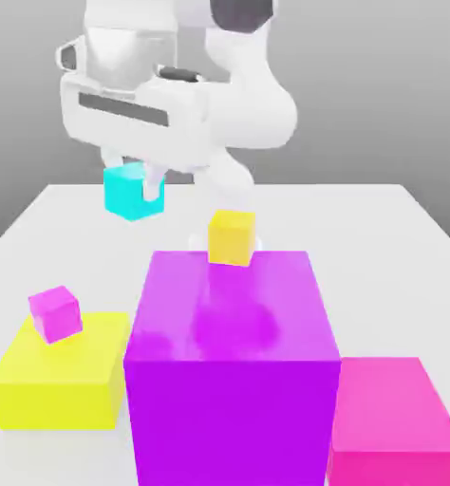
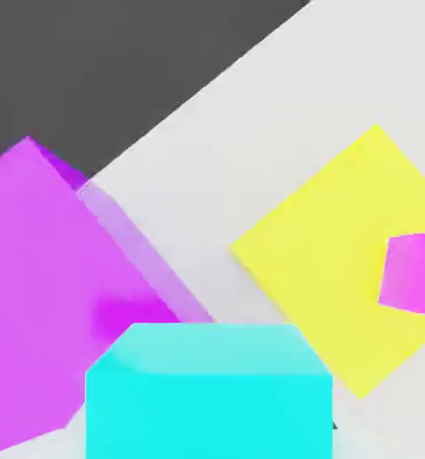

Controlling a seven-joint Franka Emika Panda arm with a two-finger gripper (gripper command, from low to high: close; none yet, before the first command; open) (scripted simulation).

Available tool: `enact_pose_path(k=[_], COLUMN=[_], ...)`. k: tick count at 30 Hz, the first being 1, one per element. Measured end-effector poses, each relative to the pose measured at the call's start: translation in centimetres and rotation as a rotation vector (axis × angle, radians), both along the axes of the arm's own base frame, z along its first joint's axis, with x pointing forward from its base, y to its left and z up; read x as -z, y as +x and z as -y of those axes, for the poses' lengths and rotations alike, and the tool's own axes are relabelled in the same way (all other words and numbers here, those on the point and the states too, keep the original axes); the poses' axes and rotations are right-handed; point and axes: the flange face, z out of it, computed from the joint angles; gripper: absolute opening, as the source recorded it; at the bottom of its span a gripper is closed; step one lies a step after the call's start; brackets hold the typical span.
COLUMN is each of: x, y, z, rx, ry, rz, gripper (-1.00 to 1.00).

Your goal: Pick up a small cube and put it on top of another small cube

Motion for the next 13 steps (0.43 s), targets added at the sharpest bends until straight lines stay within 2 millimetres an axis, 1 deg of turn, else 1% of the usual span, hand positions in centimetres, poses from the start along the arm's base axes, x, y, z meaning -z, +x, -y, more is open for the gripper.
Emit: enact_pose_path(k=[3, 4, 5, 6, 9, 10, 13], x=[-1.6, -1.5, -0.6, 0.6, 4.8, 5.7, 5.7], y=[-2.5, -3.3, -3.9, -4.1, -4.3, -4.4, -4.4], z=[-3.6, -4.8, -5.6, -6.0, -6.4, -6.4, -6.4], rx=[-0.112, -0.144, -0.162, -0.171, -0.178, -0.179, -0.179], ry=[0.014, 0.023, 0.033, 0.039, 0.043, 0.044, 0.044], rz=[-0.006, -0.017, -0.034, -0.043, -0.05, -0.051, -0.051], gripper=[-1.0, -1.0, -1.0, -1.0, -1.0, 1.0, 1.0])
